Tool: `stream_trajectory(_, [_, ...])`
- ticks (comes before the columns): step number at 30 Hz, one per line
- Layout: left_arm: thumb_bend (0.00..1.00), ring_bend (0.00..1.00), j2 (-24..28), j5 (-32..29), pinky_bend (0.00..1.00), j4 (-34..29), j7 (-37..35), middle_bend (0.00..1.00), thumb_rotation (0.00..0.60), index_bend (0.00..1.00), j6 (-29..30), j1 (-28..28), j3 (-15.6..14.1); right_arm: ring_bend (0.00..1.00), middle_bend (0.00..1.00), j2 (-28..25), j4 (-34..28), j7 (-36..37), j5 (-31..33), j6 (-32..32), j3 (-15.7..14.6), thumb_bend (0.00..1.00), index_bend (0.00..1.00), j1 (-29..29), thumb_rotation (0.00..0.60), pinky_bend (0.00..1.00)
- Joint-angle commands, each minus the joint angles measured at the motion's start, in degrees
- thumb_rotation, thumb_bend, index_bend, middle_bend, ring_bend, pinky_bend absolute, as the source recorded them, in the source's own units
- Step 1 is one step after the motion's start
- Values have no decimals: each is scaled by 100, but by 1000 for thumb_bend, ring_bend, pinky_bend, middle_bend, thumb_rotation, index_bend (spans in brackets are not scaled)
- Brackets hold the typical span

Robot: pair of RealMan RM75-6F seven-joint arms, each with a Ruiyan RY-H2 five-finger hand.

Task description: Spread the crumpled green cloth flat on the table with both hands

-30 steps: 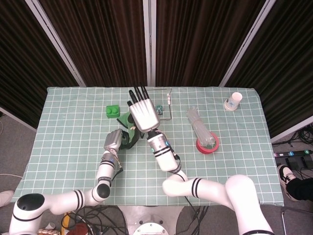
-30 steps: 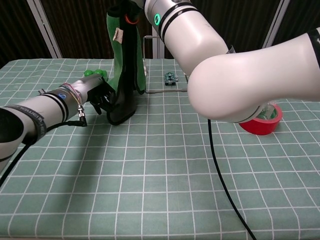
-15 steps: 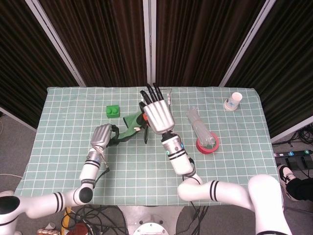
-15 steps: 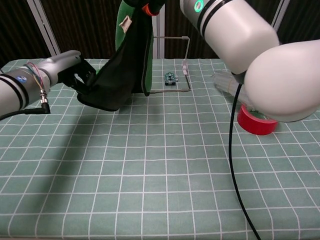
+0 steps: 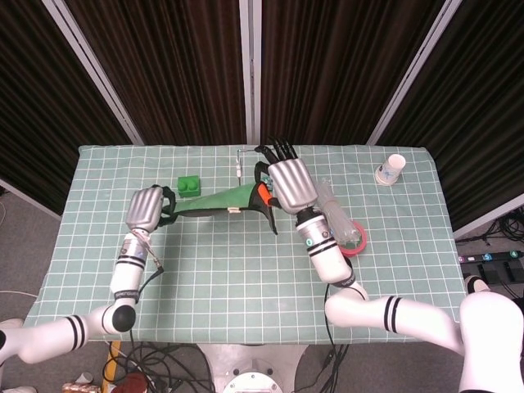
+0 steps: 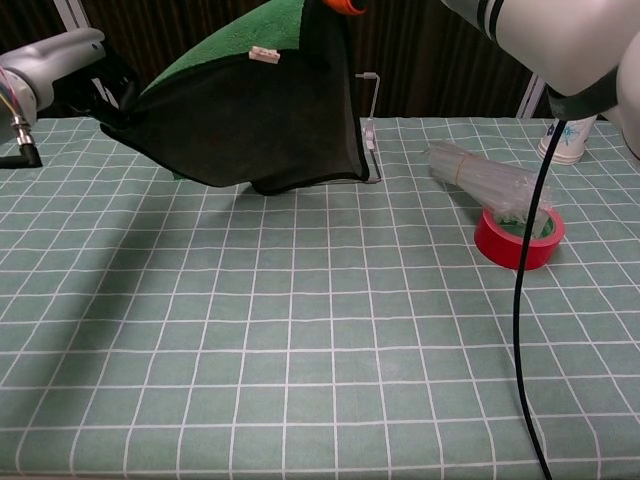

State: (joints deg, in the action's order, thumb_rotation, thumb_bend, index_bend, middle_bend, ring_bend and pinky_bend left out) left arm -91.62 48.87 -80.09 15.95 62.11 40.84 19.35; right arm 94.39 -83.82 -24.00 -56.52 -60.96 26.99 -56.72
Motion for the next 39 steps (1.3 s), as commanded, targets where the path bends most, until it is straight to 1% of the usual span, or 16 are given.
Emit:
stream_trajectory(1, [529, 382, -94, -56, 443, 349, -25, 549, 600, 778, 72, 79, 152, 23, 184, -63, 250, 407, 36, 296, 47, 436, 619, -63, 600, 0])
stream_trajectory(5, [529, 383, -177, -38, 442, 717, -152, 549, 600, 778, 159, 151, 331, 21, 184, -20, 633, 846, -81, 517, 62, 435, 618, -163, 600, 0])
stream_trajectory(9, [529, 382, -254, 99, 443, 978, -309, 549, 600, 778, 358, 186, 461, 20, 183, 40, 1047, 1640, -419, 760, 41, 437, 614, -232, 600, 0])
stream_trajectory(11, [528, 382, -261, 183, 443, 983, -385, 549, 600, 778, 427, 155, 455, 18, 183, 77, 1261, 1998, -623, 847, -47, 437, 613, -234, 600, 0])
stream_trajectory(15, [524, 382, -221, 314, 442, 904, -423, 549, 600, 778, 443, 77, 348, 18, 184, 181, 1556, 2614, -946, 930, -202, 435, 610, -225, 600, 0])
stream_trajectory(18, [522, 382, -329, 501, 442, 1069, -391, 549, 600, 777, 618, 85, 287, 19, 186, 309, 1853, 2953, -1302, 868, -343, 435, 606, -277, 600, 0])
stream_trajectory(20, [521, 382, -422, 592, 442, 1240, -406, 549, 600, 777, 675, 115, 275, 23, 188, 411, 2054, 3126, -1381, 873, -371, 436, 604, -323, 600, 0])
stream_trajectory(23, [522, 382, -505, 615, 443, 1443, -495, 549, 600, 777, 654, 161, 343, 24, 190, 571, 2339, 3340, -1414, 864, -350, 438, 595, -399, 600, 0])
stream_trajectory(25, [521, 382, -594, 705, 442, 1657, -594, 548, 600, 777, 778, 189, 406, 24, 190, 679, 2517, 3568, -1477, 791, -321, 437, 589, -441, 600, 0])
stream_trajectory(27, [521, 382, -641, 796, 442, 1754, -671, 548, 600, 776, 845, 189, 404, 25, 190, 725, 2644, 3732, -1553, 775, -348, 437, 587, -463, 600, 0])
stream_trajectory(33, [516, 382, -592, 1102, 442, 1558, -668, 548, 600, 774, 924, 14, 117, 27, 190, 857, 3114, 4310, -1835, 735, -584, 439, 584, -421, 600, 0])
stream_trajectory(36, [514, 382, -608, 1126, 442, 1480, -664, 548, 600, 774, 855, -27, 56, 27, 191, 925, 3313, 4506, -1939, 762, -715, 437, 585, -398, 600, 0])
stream_trajectory(39, [514, 382, -505, 1108, 442, 1205, -610, 548, 600, 774, 723, -77, 4, 28, 193, 919, 3354, 4702, -2085, 744, -860, 438, 584, -351, 600, 0])
